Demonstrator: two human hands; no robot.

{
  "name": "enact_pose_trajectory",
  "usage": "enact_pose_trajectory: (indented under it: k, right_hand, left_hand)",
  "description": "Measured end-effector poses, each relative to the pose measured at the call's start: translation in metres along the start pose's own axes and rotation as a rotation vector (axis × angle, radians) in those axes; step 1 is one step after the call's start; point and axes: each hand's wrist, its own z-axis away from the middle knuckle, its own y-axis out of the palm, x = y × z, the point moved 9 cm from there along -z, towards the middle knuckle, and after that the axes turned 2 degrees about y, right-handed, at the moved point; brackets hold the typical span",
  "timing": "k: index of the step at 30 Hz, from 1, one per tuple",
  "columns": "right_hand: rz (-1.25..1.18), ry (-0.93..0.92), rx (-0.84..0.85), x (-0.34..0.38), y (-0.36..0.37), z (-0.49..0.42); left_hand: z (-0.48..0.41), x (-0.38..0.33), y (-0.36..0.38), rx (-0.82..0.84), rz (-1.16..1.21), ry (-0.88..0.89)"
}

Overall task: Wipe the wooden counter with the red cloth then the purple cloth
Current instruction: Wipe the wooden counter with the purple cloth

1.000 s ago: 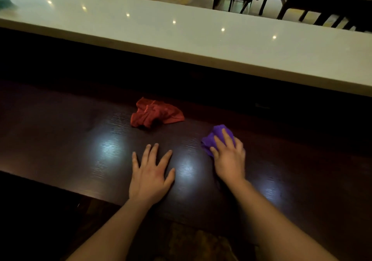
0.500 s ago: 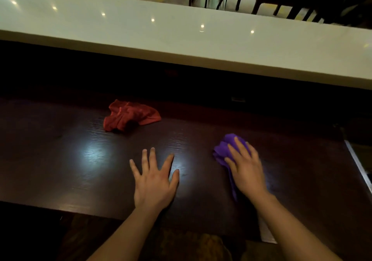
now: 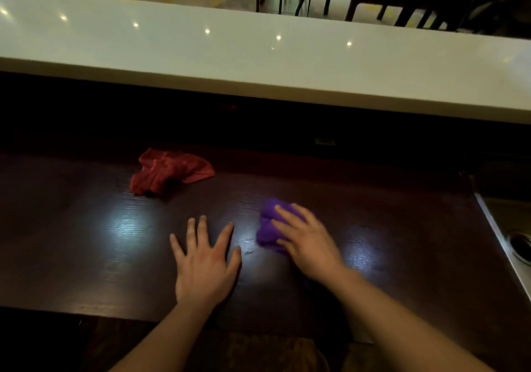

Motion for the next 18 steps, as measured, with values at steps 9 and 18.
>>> enact_pose_trajectory:
  k: [9, 18]
  right_hand:
    - [-0.052, 0.211, -0.072, -0.013, -0.008, 0.105]
    - [0.084, 0.717, -0.215, -0.180, -0.067, 0.155]
  left_hand:
    - [0.001, 0.000, 0.001, 0.020, 0.014, 0.003]
    - [0.002, -0.003, -0.002, 0.041, 0.012, 0.000]
